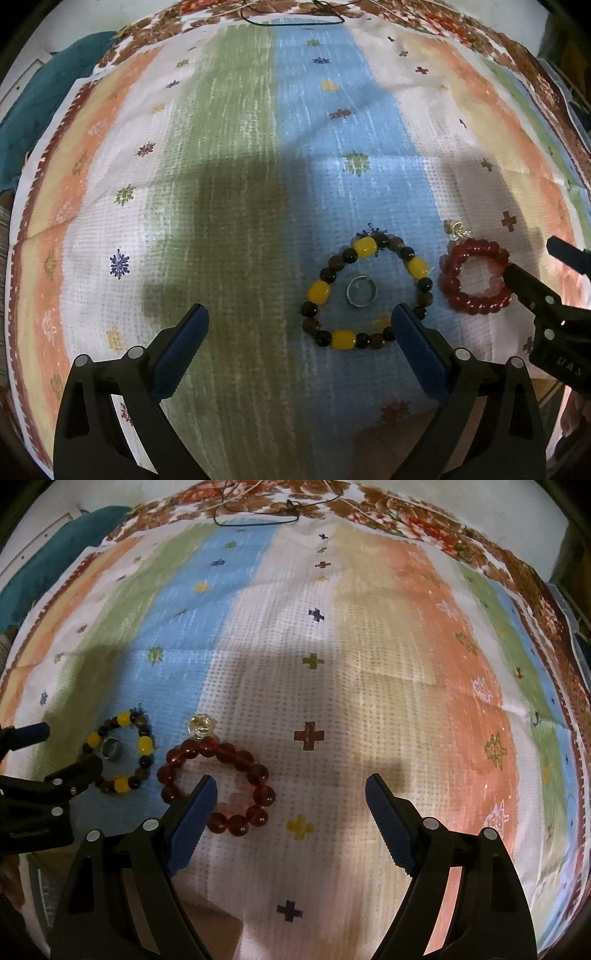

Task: Organize jewelry
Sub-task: 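Move both open tools toward the red and black-yellow bead bracelets, then grasp the red bead bracelet with the right tool while the left tool grasps the black-yellow bracelet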

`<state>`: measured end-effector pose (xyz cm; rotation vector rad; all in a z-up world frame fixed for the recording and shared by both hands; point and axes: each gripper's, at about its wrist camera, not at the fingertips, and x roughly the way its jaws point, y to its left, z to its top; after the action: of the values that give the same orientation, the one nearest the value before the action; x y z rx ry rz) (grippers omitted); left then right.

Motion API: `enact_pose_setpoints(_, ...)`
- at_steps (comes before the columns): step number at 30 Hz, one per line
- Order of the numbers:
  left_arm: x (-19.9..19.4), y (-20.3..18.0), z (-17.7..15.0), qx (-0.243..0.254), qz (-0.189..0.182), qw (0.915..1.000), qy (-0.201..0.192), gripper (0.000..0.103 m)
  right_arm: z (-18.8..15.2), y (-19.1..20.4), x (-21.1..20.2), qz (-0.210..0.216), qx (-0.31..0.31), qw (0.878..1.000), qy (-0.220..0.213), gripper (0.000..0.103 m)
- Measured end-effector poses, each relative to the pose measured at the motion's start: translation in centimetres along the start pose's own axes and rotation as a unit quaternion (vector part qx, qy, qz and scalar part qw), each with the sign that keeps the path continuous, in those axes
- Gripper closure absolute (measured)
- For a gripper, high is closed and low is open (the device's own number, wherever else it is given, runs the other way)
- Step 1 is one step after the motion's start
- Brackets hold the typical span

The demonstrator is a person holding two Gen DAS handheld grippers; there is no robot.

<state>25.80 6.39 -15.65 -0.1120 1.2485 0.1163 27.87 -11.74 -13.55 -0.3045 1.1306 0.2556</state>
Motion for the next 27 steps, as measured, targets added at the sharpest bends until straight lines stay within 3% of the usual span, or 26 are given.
enact_pose_setpoints(7, 1.3, -0.2, -0.2, 0.012, 0.011, 0.9998, 0.012, 0.007, 0.2, 0.3, 1.0, 0.000, -0.010, 1.000, 0.010, 0.021)
enact_pose_setpoints(10, 1.7, 0.0, -0.5, 0.008, 0.011, 0.9997, 0.018, 0.007, 0.1, 0.3, 1.7, -0.003, -0.013, 1.000, 0.021, 0.035)
enact_pose_setpoints(14, 1.9, 0.3, -0.6, 0.009, 0.010, 0.9997, 0.021, 0.013, 0.0, 0.1, 1.9, -0.004, -0.012, 1.000, 0.021, 0.043)
enact_pose_setpoints(17, 1.6, 0.3, -0.8, 0.009, 0.003, 0.9997, 0.022, 0.031, 0.0, 0.1, 1.7, -0.004, -0.016, 1.000, 0.020, 0.054)
enact_pose_setpoints(19, 1.3, 0.5, -0.8, 0.006, 0.003, 0.9997, 0.023, 0.051, -0.2, 0.1, 1.6, -0.006, -0.019, 1.000, 0.019, 0.065)
enact_pose_setpoints(20, 1.2, 0.5, -0.8, 0.004, 0.004, 0.9997, 0.024, 0.054, -0.2, 0.2, 1.6, -0.008, -0.020, 1.000, 0.018, 0.069)
enact_pose_setpoints(22, 1.2, 0.8, -0.7, 0.003, 0.002, 0.9997, 0.024, 0.067, -0.2, 0.1, 1.5, -0.013, -0.019, 1.000, 0.015, 0.085)
enact_pose_setpoints(24, 1.1, 0.9, -0.8, 0.003, 0.000, 0.9997, 0.023, 0.084, -0.1, 0.0, 1.3, -0.012, -0.018, 1.000, 0.014, 0.089)
enact_pose_setpoints(27, 0.9, 1.2, -0.9, -0.003, -0.004, 0.9997, 0.023, 0.085, -0.1, -0.1, 1.1, -0.008, -0.020, 1.000, 0.010, 0.089)
